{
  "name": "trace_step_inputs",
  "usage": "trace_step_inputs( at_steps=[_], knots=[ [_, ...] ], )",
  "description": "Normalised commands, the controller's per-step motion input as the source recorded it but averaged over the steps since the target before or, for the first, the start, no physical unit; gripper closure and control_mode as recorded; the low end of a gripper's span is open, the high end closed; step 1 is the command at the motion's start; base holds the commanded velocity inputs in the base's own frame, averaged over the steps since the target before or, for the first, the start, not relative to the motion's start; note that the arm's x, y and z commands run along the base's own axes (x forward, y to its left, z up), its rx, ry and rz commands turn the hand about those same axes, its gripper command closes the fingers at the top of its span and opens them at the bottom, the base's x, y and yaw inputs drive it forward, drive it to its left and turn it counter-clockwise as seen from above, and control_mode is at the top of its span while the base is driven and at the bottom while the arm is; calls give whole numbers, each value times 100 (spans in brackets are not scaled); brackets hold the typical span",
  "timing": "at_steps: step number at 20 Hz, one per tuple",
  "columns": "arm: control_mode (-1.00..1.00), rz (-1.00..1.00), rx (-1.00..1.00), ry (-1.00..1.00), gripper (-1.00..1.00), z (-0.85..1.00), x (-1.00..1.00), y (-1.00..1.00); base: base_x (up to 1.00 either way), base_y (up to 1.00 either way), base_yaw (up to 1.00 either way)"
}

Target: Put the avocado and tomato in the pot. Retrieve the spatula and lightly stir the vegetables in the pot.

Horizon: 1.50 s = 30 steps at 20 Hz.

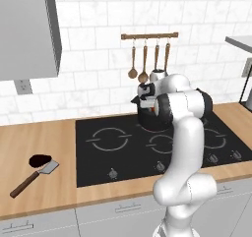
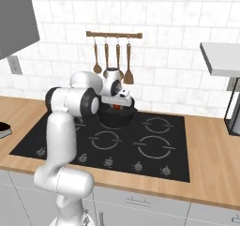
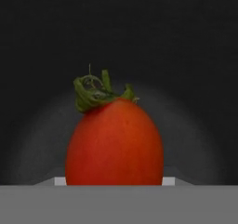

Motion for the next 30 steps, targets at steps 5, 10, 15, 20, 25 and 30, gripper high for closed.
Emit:
trace_step_inputs(
  at_steps=[5, 10, 15, 20, 25, 30],
  knots=[
    [-100, 0, 0, 0, -100, -7, 3, 0, 0, 0, 0],
    [-100, 0, 0, -3, -100, 22, -2, 0, 0, 0, 0],
    [-100, 0, 0, -9, -100, 56, -5, 2, 0, 0, 0],
    [-100, 0, 0, -22, -100, 99, -78, 31, 0, 0, 0],
    [-100, 0, 0, -11, -100, 66, -100, 37, 0, 0, 0],
    [-100, -2, 0, -5, -100, 28, -100, 4, 0, 0, 0]
  ],
)
